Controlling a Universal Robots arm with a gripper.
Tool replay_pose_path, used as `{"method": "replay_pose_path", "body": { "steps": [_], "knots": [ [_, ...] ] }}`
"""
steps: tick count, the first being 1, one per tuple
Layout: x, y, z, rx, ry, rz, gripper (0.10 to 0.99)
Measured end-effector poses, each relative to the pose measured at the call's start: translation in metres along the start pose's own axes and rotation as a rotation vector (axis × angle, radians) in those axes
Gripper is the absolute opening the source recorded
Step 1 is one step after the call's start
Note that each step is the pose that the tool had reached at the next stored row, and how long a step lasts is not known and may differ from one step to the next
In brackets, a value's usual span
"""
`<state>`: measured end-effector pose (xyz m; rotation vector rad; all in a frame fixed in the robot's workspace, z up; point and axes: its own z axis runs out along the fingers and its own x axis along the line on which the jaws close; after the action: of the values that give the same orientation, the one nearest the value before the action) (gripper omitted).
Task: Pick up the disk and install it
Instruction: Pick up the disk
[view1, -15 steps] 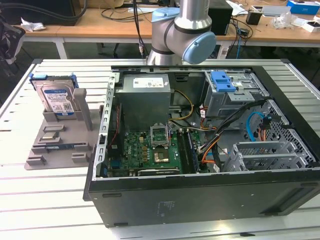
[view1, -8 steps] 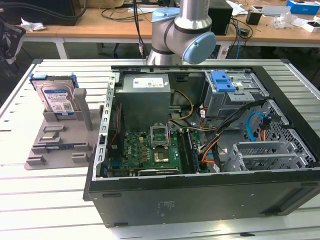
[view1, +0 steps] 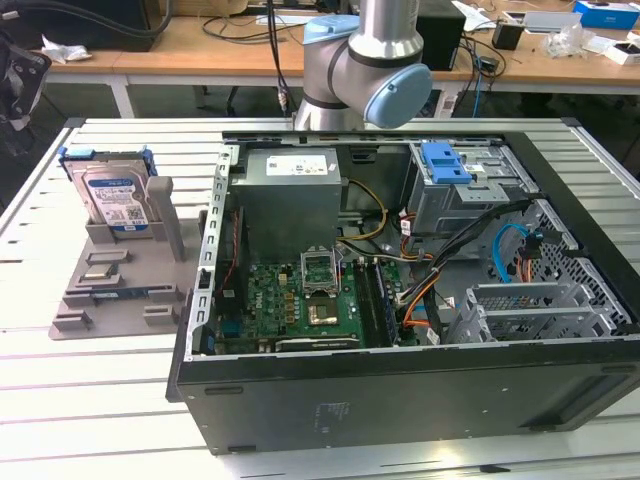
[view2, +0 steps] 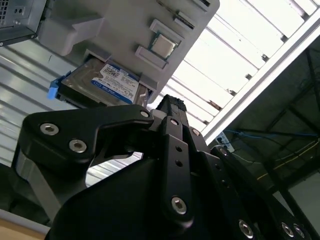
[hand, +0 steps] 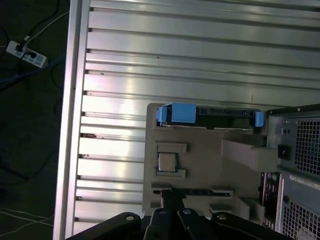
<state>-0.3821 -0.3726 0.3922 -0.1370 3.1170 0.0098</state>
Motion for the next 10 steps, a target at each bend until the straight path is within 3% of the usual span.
{"method": "replay_pose_path", "body": {
  "steps": [10],
  "knots": [
    [0.0000, 0.0001, 0.0000, -0.001, 0.0005, -0.089, 0.106]
  ]
}}
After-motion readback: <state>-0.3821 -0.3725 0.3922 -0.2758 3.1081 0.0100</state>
